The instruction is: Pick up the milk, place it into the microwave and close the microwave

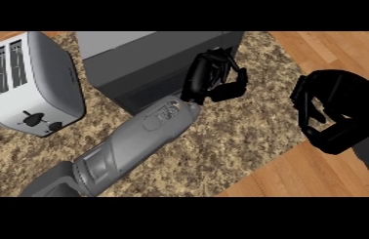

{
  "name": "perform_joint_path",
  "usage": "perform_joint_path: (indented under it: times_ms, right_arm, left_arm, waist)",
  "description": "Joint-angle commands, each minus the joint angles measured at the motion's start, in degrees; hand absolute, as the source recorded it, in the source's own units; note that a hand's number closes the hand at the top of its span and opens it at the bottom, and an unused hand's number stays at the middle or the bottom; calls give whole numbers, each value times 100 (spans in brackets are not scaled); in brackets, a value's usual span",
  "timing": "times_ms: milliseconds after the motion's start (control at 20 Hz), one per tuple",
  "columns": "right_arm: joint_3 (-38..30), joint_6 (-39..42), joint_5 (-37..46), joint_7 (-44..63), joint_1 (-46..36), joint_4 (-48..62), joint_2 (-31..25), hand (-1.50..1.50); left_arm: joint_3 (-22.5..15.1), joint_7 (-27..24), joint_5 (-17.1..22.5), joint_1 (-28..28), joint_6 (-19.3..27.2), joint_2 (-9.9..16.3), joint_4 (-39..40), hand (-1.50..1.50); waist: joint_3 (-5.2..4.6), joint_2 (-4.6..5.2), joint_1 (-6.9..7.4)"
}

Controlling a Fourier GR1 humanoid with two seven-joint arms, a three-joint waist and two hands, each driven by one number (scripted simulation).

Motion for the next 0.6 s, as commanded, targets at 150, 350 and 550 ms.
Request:
perform_joint_path:
  times_ms: [150,350,550]
  right_arm:
    - [126,350,-149,-156,83,-329,-7,150]
    - [121,306,-247,-74,202,-468,-51,150]
    - [672,602,-185,325,446,-640,-170,150]
  left_arm:
    - [6,27,17,-418,-37,-283,341,150]
    - [619,-189,274,-171,761,-282,355,150]
    - [949,543,1130,186,108,-291,53,150]
  waist:
    - [23,76,-186]
    - [-25,21,61]
    - [-90,253,114]
